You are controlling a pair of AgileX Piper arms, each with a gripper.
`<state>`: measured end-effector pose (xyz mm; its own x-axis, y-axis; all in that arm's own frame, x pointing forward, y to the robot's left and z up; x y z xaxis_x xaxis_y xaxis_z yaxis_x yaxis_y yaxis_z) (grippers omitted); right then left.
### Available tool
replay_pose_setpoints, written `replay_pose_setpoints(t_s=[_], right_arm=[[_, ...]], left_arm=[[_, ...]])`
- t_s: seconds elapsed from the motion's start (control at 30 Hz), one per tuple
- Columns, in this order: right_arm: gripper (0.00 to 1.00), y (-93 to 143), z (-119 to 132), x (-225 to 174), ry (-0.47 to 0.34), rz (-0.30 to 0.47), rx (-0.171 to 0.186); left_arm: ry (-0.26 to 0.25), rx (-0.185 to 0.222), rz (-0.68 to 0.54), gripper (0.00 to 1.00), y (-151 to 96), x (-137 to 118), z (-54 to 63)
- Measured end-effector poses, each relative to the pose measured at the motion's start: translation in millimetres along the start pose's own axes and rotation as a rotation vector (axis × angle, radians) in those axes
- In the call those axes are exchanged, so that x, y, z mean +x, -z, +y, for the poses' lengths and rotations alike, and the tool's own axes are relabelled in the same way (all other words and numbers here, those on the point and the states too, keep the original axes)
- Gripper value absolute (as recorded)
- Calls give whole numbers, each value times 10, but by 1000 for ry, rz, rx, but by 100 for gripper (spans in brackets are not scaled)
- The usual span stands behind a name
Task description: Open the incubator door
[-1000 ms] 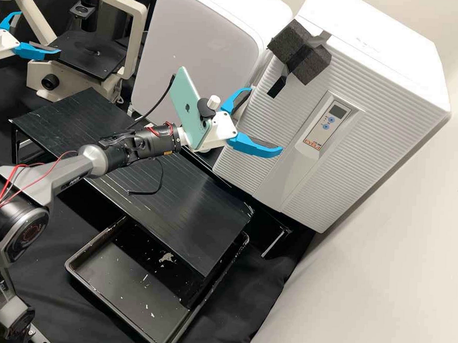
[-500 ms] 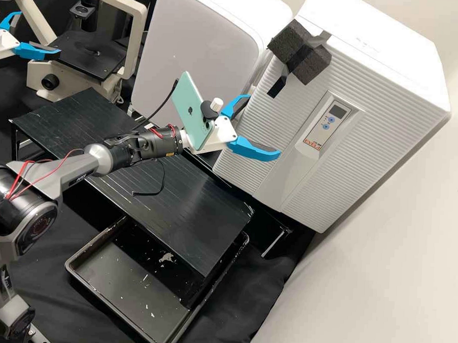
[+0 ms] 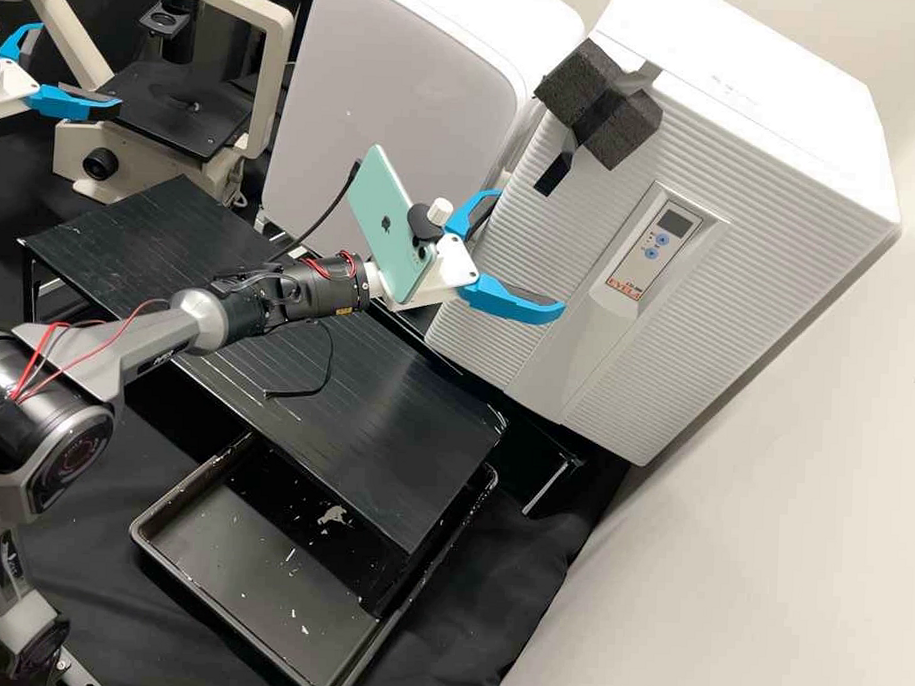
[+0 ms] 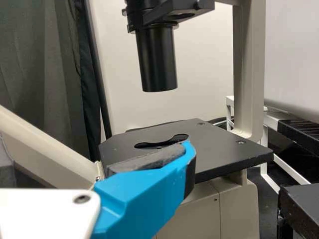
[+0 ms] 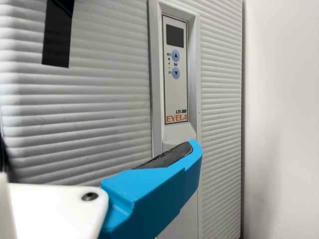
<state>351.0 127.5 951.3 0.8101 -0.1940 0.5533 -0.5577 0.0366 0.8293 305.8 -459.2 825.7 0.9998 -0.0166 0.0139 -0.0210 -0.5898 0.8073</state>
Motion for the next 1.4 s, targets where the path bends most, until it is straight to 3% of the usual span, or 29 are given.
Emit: replay_pose_setpoints(t_s=[0.97,1.4], right_arm=[[0,26,14,-71,34,14,1],[0,25,-12,-81,53,30,-21]], left_arm=[[0,0,0,100,0,0,0],[0,0,0,100,0,0,0]])
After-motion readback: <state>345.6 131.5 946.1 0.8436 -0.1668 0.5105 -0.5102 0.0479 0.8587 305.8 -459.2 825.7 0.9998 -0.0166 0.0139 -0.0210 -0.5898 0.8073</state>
